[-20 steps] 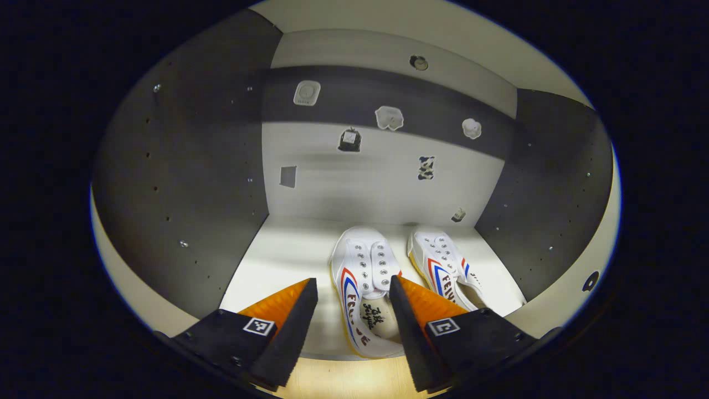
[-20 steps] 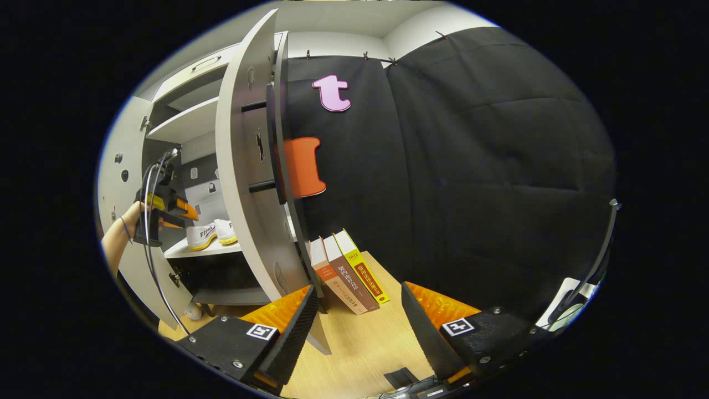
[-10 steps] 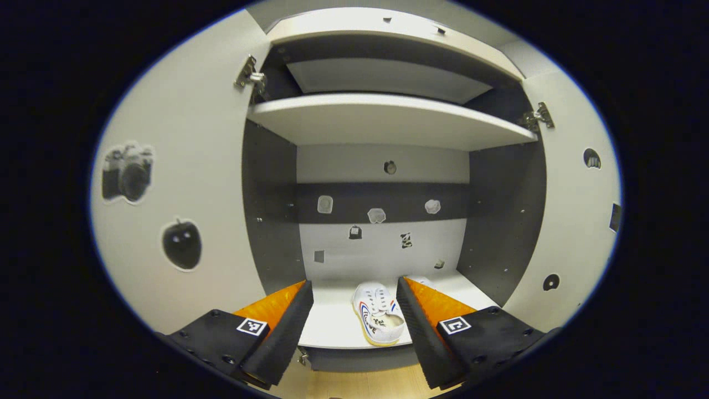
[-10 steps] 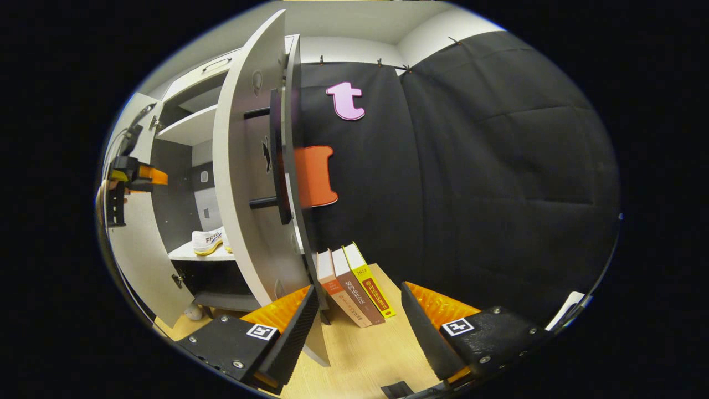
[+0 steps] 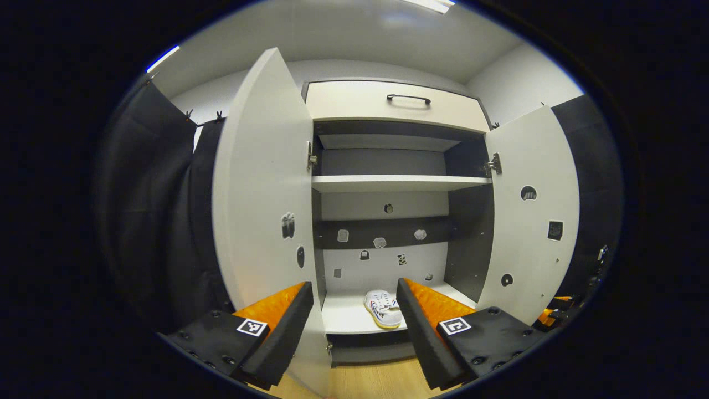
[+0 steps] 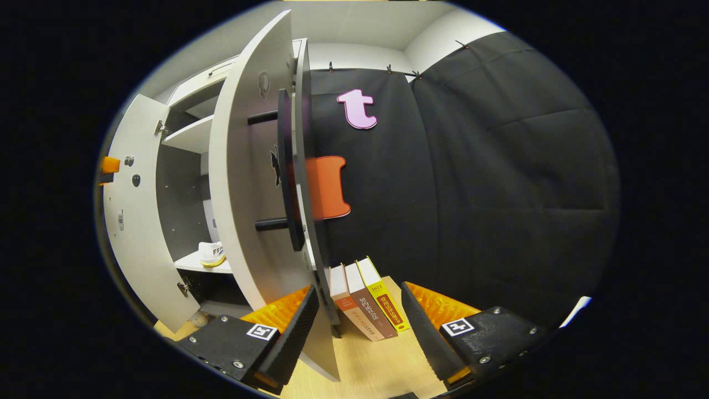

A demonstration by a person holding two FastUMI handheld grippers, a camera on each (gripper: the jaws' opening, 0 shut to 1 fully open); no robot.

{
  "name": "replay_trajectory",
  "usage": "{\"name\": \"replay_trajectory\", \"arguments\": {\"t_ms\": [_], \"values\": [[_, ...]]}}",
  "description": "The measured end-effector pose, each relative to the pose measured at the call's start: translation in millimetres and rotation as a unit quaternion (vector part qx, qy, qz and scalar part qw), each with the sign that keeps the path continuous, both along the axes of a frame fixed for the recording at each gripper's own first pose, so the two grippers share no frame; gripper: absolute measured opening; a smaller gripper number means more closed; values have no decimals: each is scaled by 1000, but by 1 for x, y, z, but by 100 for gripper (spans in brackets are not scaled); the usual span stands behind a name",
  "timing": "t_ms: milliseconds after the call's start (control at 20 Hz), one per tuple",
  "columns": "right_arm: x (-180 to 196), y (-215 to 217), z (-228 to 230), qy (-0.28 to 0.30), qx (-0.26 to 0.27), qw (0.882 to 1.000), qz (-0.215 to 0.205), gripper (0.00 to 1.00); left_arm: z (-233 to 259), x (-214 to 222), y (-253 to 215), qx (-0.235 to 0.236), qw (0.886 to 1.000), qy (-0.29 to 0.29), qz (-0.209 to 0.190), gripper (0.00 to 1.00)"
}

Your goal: Grab one shoe with the right hand and put it into the shoe cabinet, grab the other shoe with the left hand and put it into the shoe cabinet; then close the right door with the right hand and the left door with the left hand.

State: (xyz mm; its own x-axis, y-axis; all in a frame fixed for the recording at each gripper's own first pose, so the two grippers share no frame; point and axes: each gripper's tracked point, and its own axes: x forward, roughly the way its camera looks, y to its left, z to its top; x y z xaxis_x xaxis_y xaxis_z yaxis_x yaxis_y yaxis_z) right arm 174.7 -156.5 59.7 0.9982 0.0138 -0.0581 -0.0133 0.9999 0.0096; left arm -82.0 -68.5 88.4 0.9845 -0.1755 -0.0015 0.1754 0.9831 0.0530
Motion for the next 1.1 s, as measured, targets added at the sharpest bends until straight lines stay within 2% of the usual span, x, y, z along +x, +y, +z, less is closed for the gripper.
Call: {"name": "replay_trajectory", "arguments": {"t_ms": [150, 200, 250, 350, 400, 450, 550, 600, 800, 1100], "values": [[-2, 0, 2, -5, 1, 1000, -7, 92, 2, -35, 34, -3, 1000, -11, 8, 97], [-3, 2, 4, -9, 1, 1000, -6, 99, 1, -46, 48, -6, 1000, -12, 12, 97], [-5, 4, 6, -13, -4, 1000, -8, 99, 0, -53, 64, -8, 1000, -15, 19, 97], [-8, 8, 8, -21, -21, 999, -14, 82, -1, -65, 98, -14, 999, -20, 37, 99], [-8, 8, 9, -24, -24, 999, -20, 90, -2, -68, 113, -17, 999, -23, 44, 97], [-10, 11, 8, -28, -19, 999, -27, 89, -4, -71, 129, -19, 998, -25, 52, 99], [-14, 14, 7, -36, -6, 998, -43, 89, -9, -72, 157, -16, 997, -25, 64, 94], [-15, 16, 6, -42, -4, 998, -47, 89, -12, -74, 167, -14, 998, -25, 64, 99], [-21, 19, 4, -42, -2, 998, -57, 89, -21, -70, 183, -15, 998, -18, 56, 98], [-29, 41, 4, -36, -13, 999, -38, 88, -32, -63, 184, -29, 999, -14, 33, 97]]}}
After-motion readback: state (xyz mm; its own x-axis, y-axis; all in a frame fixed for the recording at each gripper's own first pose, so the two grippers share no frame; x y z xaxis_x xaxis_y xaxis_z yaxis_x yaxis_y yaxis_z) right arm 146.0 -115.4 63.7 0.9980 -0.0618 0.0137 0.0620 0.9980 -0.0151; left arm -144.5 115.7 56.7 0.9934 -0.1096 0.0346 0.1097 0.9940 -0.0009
